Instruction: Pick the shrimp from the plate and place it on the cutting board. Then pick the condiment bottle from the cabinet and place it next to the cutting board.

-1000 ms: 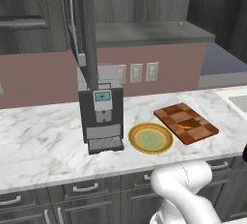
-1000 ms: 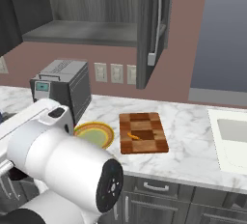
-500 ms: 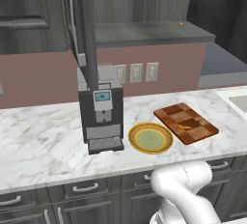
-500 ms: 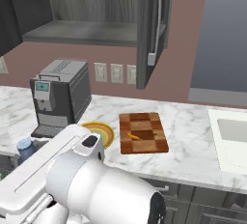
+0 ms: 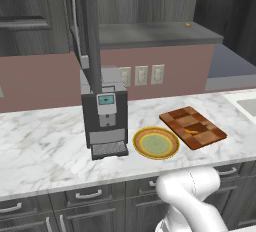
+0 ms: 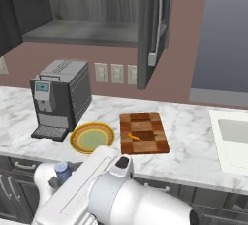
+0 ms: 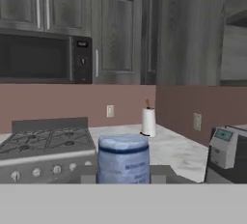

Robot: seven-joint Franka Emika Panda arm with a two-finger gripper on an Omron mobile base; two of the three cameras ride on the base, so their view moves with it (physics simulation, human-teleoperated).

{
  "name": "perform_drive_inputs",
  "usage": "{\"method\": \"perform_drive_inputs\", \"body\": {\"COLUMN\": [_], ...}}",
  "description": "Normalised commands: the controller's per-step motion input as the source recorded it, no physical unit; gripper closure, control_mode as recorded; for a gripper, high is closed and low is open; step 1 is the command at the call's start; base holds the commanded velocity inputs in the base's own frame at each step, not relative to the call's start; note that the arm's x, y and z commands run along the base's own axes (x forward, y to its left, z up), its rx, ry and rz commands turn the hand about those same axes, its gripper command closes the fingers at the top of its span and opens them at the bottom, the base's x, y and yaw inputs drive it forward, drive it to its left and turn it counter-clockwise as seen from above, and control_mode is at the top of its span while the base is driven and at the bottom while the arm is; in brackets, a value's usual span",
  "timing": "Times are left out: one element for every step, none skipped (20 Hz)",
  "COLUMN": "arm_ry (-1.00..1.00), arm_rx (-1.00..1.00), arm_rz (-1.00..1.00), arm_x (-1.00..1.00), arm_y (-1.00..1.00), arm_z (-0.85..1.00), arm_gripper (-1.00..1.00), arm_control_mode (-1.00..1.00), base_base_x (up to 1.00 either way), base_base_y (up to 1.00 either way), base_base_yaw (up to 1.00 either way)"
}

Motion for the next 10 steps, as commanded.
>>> {"method": "perform_drive_inputs", "body": {"arm_ry": [0.0,0.0,0.0,0.0,0.0,0.0,0.0,0.0,0.0,0.0], "arm_rx": [0.01,0.01,0.02,0.02,0.03,0.03,0.04,0.05,0.05,0.06], "arm_rz": [0.0,0.0,0.0,0.0,0.0,0.0,0.0,0.0,0.0,0.0], "arm_x": [0.29,0.31,0.33,0.35,0.39,0.42,0.44,0.48,0.48,0.48], "arm_y": [-0.26,-0.22,-0.2,-0.18,-0.17,-0.16,-0.16,-0.15,-0.16,-0.16], "arm_z": [-0.47,-0.45,-0.43,-0.43,-0.42,-0.42,-0.41,-0.4,-0.39,-0.36], "arm_gripper": [1.0,1.0,1.0,1.0,1.0,1.0,1.0,1.0,1.0,1.0], "arm_control_mode": [-1.0,-1.0,-1.0,-1.0,-1.0,-1.0,-1.0,-1.0,-1.0,-1.0], "base_base_x": [0.0,0.0,0.0,0.0,0.0,0.0,0.0,0.0,0.0,0.0], "base_base_y": [0.0,0.0,0.0,0.0,0.0,0.0,0.0,0.0,0.0,0.0], "base_base_yaw": [0.0,0.0,0.0,0.0,0.0,0.0,0.0,0.0,0.0,0.0]}}
